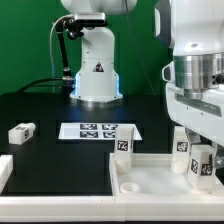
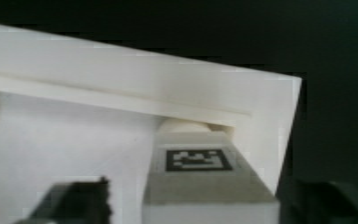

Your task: Assemble square table

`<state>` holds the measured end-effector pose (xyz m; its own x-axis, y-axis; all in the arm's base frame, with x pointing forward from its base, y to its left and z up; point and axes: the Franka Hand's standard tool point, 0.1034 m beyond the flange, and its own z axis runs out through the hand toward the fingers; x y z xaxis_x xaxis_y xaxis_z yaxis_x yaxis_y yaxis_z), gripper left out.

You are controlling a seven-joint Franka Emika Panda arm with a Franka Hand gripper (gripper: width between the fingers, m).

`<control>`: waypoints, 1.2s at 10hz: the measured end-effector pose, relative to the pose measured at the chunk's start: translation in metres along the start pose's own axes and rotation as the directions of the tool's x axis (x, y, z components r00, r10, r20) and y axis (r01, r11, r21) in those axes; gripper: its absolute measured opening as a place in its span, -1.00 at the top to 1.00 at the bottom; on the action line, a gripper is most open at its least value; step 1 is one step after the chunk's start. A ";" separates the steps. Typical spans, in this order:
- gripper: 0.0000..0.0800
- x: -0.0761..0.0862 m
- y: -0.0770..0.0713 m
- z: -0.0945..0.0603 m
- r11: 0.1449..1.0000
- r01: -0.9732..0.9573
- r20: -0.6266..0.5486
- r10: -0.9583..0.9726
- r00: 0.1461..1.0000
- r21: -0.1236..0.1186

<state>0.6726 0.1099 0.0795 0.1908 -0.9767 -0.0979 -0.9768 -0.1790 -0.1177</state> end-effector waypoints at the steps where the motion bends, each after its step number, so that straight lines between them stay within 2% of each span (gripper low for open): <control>1: -0.55 -0.001 -0.001 0.001 0.980 0.198 -0.025 -0.197 0.980 0.002; 2: -0.55 -0.002 -0.003 0.004 0.945 0.325 -0.053 -0.323 0.945 0.033; 4: -0.61 -0.009 -0.002 0.004 0.874 0.486 -0.068 -0.484 0.873 0.012; 6: -0.62 -0.007 -0.001 0.005 0.819 0.573 -0.068 -0.572 0.818 0.003; 7: -0.62 -0.006 -0.001 0.005 0.745 0.667 -0.070 -0.666 0.743 -0.010; 8: -0.62 -0.003 -0.001 0.004 0.585 0.809 -0.068 -0.811 0.582 -0.052; 9: -0.62 -0.002 -0.001 0.002 0.426 0.901 -0.051 -0.905 0.423 -0.083; 10: -0.62 -0.002 0.000 0.004 0.298 0.950 -0.024 -0.955 0.297 -0.096; 11: -0.62 -0.002 0.000 0.004 0.344 0.935 -0.030 -0.939 0.342 -0.091; 12: -0.32 -0.002 0.000 0.004 0.351 0.932 -0.031 -0.936 0.350 -0.092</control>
Offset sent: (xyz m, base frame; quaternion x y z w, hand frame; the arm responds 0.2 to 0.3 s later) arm -0.0186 0.0056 0.0060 -0.0407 0.0436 -0.2095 0.9760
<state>0.6724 0.1125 0.0755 0.9783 -0.1779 0.1060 -0.1744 -0.9838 -0.0419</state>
